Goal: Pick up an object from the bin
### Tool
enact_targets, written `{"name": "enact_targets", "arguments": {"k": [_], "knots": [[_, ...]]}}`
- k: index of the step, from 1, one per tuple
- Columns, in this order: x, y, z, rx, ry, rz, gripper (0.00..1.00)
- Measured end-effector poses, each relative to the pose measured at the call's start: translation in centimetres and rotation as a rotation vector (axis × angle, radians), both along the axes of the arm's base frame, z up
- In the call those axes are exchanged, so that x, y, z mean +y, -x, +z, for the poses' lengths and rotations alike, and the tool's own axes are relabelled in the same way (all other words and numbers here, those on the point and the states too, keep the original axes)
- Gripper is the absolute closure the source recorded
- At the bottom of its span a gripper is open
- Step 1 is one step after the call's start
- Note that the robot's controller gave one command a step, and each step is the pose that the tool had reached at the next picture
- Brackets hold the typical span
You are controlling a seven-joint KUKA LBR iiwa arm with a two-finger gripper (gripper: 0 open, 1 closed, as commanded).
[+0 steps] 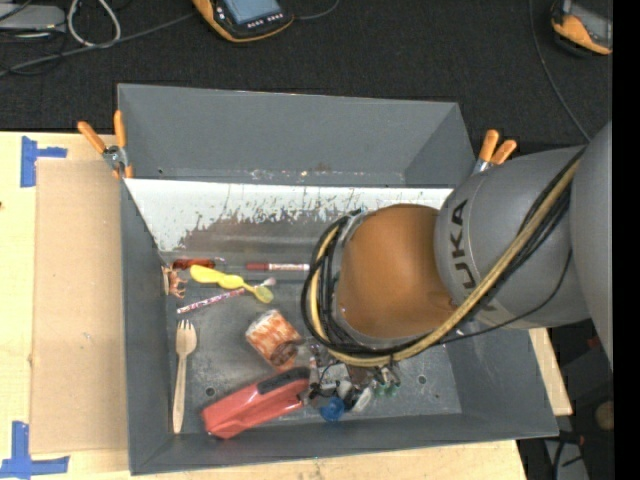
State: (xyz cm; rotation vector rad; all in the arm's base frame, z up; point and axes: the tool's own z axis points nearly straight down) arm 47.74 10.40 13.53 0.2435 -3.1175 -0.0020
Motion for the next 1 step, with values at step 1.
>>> {"name": "enact_targets", "arguments": {"k": [1], "knots": [[0.48, -0.27, 6.95, 0.002, 0.000, -0.034, 1.00]]}}
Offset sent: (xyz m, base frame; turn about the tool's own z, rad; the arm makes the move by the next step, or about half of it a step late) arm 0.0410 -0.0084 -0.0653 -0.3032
